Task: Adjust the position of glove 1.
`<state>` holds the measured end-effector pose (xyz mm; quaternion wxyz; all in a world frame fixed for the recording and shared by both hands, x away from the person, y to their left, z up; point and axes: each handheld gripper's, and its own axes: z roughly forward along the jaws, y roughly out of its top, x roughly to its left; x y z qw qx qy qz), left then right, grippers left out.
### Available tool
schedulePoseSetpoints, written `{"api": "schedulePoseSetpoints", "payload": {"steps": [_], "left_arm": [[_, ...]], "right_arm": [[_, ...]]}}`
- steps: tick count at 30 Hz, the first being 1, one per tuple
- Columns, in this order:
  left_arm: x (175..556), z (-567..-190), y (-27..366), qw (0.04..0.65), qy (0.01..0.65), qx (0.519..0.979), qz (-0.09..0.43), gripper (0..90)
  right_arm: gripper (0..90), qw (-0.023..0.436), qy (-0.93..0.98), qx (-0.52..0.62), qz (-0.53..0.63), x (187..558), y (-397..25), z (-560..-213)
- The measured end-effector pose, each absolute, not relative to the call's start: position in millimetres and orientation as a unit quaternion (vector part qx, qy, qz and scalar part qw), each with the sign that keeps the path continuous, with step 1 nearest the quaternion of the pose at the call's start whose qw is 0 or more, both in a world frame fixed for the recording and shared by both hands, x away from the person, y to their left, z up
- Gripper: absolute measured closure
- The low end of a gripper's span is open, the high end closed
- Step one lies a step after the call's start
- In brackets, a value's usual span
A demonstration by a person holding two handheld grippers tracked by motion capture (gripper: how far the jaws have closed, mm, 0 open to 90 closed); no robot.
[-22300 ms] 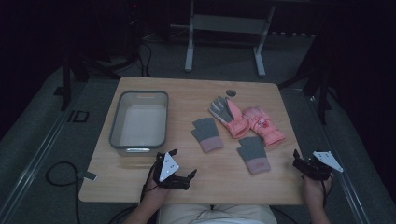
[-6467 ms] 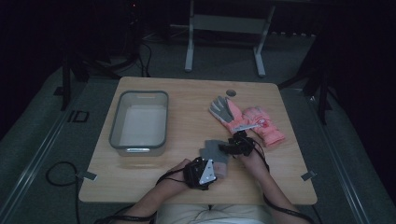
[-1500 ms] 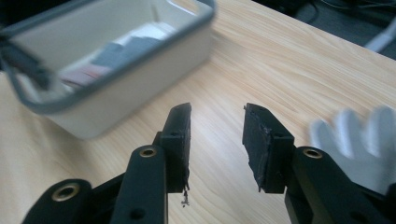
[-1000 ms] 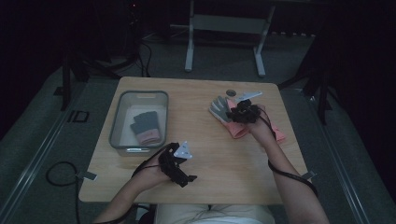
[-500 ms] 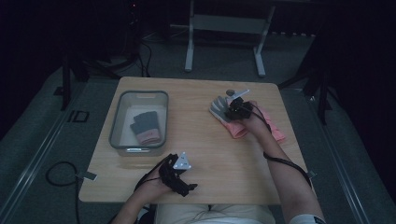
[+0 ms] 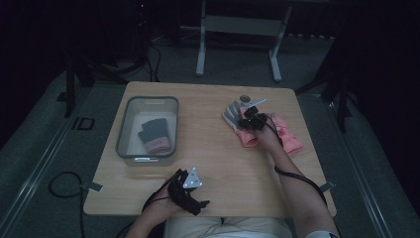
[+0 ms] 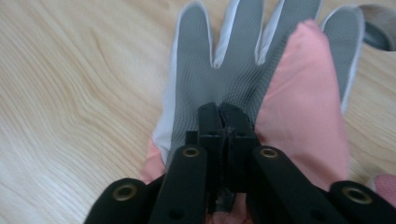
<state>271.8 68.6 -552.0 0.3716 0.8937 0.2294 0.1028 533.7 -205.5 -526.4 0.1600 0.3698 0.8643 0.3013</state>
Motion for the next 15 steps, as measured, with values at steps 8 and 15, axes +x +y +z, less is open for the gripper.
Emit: {"api": "schedulePoseSetpoints", "payload": {"steps": [8,15], "left_arm": [[271,-552,73,0.379,0.230,0.890,0.108,2.1],[271,-548,76,0.391,0.232,0.882,0.121,2.2]], "right_arm": [[89.1,0.169,0.820,0.402,0.370,506,-202,-488],[89.1,0.209,0.788,0.434,0.383,448,-188,-448]]}}
